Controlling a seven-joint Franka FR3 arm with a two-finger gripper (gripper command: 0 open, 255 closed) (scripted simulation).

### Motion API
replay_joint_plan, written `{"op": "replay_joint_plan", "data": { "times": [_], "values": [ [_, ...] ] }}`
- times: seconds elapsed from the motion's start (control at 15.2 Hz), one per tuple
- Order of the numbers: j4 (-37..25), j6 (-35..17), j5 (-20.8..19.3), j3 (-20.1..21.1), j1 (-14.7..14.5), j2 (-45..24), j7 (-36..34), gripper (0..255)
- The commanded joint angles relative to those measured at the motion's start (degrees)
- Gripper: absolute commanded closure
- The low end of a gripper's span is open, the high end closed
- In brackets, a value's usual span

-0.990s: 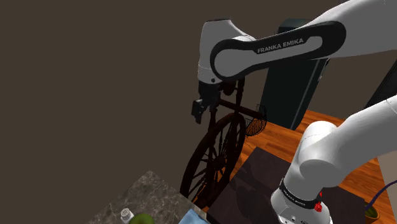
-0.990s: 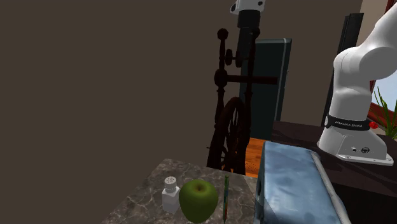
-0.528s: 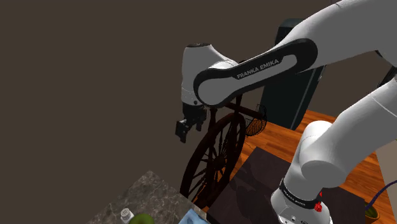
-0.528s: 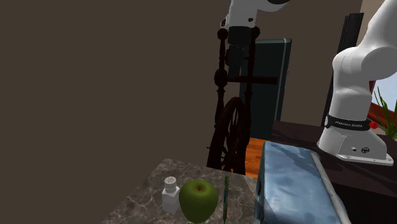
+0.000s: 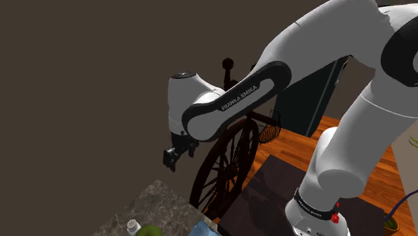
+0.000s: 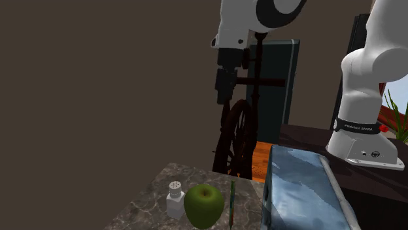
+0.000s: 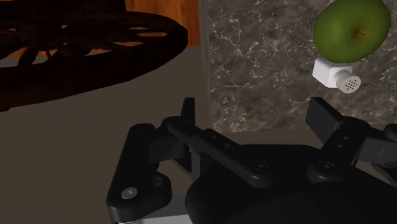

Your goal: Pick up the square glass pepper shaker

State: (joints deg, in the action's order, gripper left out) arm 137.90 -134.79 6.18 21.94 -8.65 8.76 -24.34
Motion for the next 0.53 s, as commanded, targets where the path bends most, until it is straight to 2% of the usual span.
{"op": "replay_joint_plan", "data": {
  "times": [0.0, 0.46],
  "values": [
    [-1.66, -2.47, -1.53, 1.61, -0.46, -4.11, -3.22, 0],
    [-10.14, -8.56, -10.58, 3.49, -3.69, -19.48, -14.63, 0]
  ]
}}
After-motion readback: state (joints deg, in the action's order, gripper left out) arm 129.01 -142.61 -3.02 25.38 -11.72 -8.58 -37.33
